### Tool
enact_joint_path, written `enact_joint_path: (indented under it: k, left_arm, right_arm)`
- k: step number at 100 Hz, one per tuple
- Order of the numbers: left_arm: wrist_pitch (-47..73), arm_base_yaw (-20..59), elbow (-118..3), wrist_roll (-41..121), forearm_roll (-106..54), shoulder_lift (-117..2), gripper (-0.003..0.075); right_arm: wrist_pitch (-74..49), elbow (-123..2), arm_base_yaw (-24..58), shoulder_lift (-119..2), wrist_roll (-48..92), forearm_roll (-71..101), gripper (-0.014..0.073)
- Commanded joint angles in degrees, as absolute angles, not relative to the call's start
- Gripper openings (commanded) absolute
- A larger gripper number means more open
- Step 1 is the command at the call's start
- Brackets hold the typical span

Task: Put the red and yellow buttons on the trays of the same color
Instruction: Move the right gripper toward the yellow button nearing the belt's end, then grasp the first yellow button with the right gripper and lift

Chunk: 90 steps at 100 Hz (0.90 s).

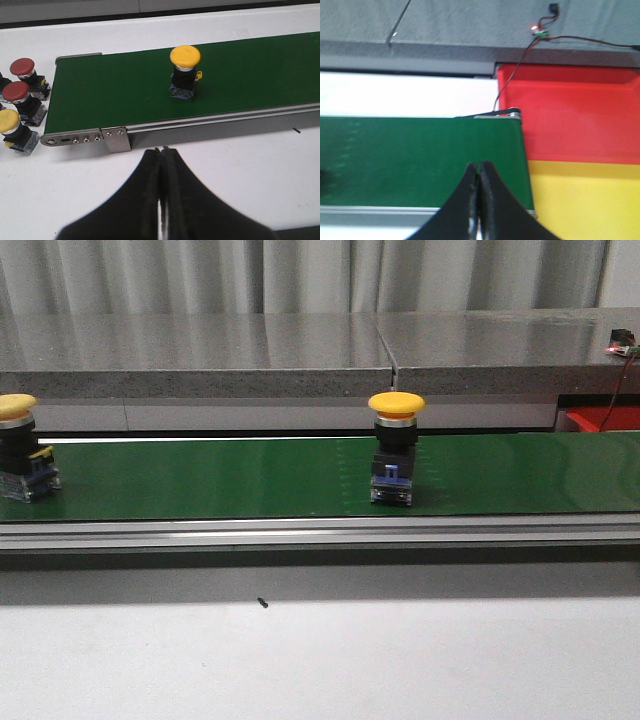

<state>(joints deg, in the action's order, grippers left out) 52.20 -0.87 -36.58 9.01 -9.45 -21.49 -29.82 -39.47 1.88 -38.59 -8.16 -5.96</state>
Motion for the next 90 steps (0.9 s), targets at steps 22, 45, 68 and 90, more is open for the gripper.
enact_joint_path:
  k: [22, 45, 68, 90]
  left_arm:
    - [48.78, -0.44, -38.07, 8.82, -10.48, -22.0, -0.002]
    - [48.78, -0.44, -38.07, 8.82, -10.48, -22.0, -0.002]
    - [48.78, -0.44, -38.07, 8.82, -10.48, -22.0, -0.002]
    - [48.78, -0.44, -38.07, 8.82, -10.48, -22.0, -0.002]
  right_arm:
    - [-40.46, -54.4, 12.31, -54.12, -6.85, -6.13, 0.0043]
    - [-46.16, -61.17, 18.13, -64.51, -6.81, -3.22, 0.0469]
    - [-53.01, -68.45, 20.42, -73.26, -6.81, 1.61, 0.0582]
    - [-58.79, -75.44, 20.69, -81.22, -7.0, 2.91, 0.0582]
